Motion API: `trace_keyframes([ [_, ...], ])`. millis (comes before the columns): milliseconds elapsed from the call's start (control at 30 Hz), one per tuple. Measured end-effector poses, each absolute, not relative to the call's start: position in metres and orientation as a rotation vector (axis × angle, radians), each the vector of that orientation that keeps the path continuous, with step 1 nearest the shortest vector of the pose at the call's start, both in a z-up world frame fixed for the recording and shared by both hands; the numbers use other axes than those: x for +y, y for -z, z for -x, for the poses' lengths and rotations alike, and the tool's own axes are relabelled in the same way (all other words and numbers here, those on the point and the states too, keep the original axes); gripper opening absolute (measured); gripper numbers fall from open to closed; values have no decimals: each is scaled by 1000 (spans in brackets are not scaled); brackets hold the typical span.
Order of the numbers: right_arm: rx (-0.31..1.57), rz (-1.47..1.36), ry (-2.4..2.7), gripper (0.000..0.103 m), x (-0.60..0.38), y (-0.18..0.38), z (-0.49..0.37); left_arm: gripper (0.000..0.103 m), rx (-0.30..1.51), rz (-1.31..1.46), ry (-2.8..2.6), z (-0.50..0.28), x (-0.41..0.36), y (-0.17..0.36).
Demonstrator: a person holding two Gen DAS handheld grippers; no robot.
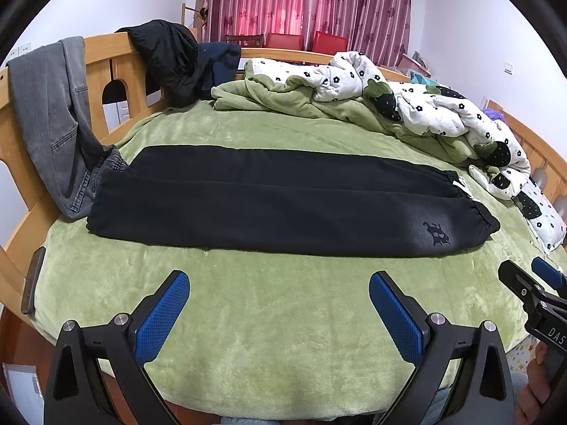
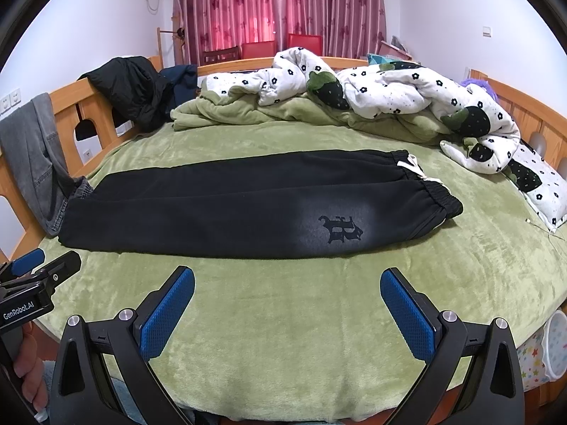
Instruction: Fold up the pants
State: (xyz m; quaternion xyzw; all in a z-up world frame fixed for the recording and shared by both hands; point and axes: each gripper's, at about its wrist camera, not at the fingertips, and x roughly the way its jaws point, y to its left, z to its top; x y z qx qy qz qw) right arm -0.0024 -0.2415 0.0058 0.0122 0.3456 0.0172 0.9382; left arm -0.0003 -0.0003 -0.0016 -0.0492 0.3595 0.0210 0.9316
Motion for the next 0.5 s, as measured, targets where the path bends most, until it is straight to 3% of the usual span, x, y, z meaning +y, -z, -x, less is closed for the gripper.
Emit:
trace_keyframes([
  [500,699,-26,-38,103,-242,-5,5,102,738,104,-42,-1,0,2],
])
